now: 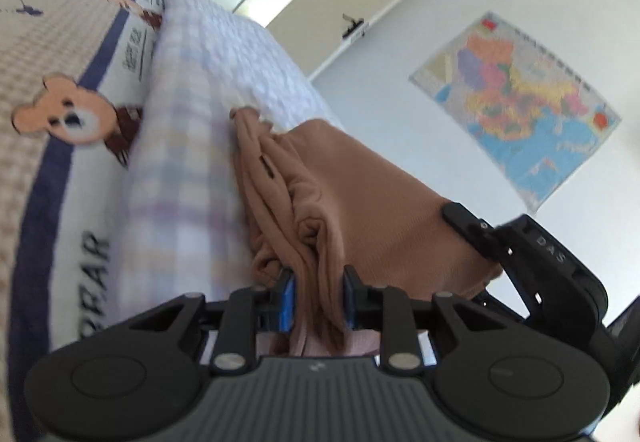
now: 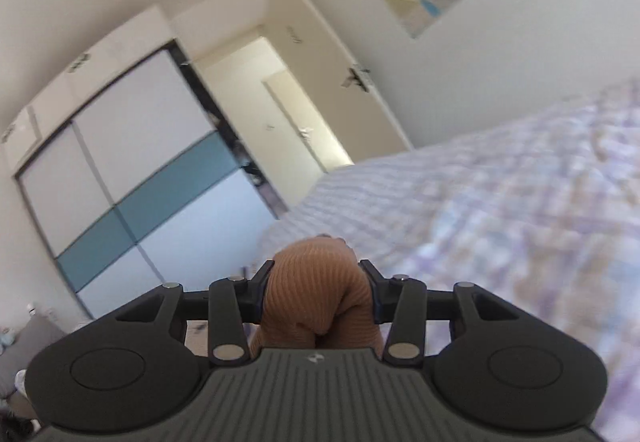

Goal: Fold clothes
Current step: 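Carry the folded top onto the plaid blanket and open both grippers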

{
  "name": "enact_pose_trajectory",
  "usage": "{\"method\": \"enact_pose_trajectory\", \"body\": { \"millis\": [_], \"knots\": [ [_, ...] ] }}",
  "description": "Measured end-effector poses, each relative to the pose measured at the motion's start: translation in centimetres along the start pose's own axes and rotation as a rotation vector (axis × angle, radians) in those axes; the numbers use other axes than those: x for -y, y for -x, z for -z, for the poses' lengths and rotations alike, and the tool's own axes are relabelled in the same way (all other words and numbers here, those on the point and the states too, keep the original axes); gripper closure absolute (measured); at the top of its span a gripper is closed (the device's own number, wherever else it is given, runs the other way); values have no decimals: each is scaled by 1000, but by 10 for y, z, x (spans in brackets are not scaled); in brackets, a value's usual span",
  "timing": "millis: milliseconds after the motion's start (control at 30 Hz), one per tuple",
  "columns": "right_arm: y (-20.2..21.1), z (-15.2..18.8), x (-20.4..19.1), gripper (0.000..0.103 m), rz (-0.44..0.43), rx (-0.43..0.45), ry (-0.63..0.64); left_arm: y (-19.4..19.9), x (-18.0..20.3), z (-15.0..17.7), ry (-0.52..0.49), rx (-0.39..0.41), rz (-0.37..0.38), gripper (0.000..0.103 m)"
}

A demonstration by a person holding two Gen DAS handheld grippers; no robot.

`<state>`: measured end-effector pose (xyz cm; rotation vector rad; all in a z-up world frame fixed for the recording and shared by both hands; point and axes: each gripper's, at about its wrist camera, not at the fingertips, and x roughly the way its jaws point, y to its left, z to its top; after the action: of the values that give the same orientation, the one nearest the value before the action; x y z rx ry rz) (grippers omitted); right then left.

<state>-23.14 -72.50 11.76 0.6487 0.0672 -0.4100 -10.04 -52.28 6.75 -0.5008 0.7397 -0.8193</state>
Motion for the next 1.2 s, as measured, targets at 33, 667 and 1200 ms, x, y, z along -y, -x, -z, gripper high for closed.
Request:
{"method": "enact_pose_trajectory", "body": {
  "millis": [33, 667, 1200],
  "knots": [
    [-4, 2, 20, 56, 69, -32, -15, -5, 5, 7, -35, 15, -19, 78],
    [3, -5, 13, 37, 347, -19, 35, 57, -16, -21, -110, 31, -122, 66],
    [-12, 30, -116, 28, 204, -104, 286, 197, -40, -65, -365, 139, -500, 57]
  ]
}}
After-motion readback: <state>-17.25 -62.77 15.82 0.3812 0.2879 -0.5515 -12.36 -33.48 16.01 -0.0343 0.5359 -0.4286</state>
